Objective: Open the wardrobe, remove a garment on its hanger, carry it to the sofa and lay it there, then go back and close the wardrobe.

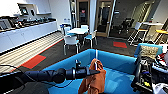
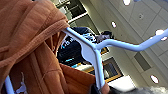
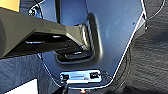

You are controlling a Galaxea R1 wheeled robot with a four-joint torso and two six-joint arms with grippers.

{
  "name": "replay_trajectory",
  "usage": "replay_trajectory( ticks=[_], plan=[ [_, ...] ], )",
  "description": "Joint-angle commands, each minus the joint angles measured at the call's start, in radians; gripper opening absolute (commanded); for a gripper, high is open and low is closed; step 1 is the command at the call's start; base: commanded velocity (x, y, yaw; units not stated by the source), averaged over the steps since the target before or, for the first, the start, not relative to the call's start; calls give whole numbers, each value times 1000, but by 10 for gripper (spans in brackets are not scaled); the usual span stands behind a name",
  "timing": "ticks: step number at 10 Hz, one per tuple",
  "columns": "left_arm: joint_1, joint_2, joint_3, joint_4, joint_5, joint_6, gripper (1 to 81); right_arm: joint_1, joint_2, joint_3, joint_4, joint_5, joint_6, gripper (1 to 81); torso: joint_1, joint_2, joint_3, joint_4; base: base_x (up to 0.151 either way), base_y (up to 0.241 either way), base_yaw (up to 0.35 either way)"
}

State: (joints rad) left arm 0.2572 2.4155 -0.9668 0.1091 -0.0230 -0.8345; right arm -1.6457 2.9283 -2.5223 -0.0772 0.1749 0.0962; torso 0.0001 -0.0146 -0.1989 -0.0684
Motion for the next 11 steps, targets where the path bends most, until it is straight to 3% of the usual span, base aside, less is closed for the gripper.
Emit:
replay_trajectory(
  ticks=[1,5,11],
  plan=[
    [-160,-1,53,30,-91,11,10,10,-5,2,-10,-61,-3,811,0,0,0,0,0,0,-206],
    [-160,-2,49,27,-89,9,10,10,-4,2,-12,-63,-3,811,0,0,0,0,0,0,-178],
    [-143,-12,54,34,-94,11,10,13,-4,2,-12,-61,-3,811,0,0,0,0,0,0,0]
  ],
)
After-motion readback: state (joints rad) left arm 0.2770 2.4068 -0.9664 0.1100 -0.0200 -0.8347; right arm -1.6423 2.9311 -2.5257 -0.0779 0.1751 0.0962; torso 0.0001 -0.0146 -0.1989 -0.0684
